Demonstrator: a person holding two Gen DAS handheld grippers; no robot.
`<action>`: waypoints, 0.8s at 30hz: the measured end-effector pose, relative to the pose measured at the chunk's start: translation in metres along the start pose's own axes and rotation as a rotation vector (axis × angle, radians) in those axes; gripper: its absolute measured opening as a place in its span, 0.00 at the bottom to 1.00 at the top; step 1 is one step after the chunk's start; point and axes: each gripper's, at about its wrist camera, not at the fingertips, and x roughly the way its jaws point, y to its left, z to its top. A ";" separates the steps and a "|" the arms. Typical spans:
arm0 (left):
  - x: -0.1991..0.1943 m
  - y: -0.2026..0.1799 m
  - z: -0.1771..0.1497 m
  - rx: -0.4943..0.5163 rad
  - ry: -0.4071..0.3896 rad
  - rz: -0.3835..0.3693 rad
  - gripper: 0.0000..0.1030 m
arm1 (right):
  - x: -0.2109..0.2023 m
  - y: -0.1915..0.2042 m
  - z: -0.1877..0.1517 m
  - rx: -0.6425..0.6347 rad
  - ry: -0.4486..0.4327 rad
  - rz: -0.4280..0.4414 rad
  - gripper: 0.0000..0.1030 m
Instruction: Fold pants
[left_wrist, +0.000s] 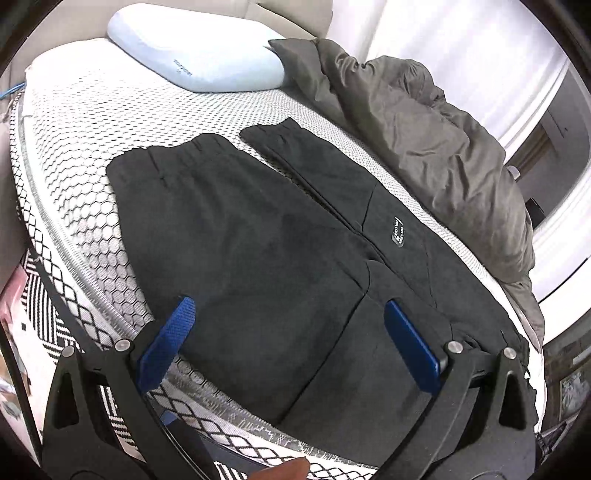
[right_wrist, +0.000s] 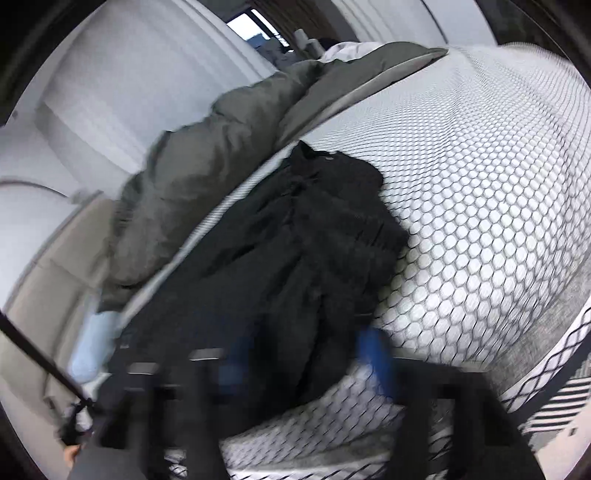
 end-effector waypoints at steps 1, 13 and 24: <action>-0.001 0.000 -0.001 0.004 0.000 0.004 0.98 | -0.012 -0.007 -0.003 0.016 -0.006 0.017 0.15; 0.001 0.018 0.004 -0.039 0.014 0.000 0.98 | -0.023 -0.017 -0.015 0.072 -0.020 0.051 0.46; -0.002 0.085 0.001 -0.310 0.095 -0.215 0.54 | -0.027 -0.020 -0.020 0.024 -0.019 0.062 0.54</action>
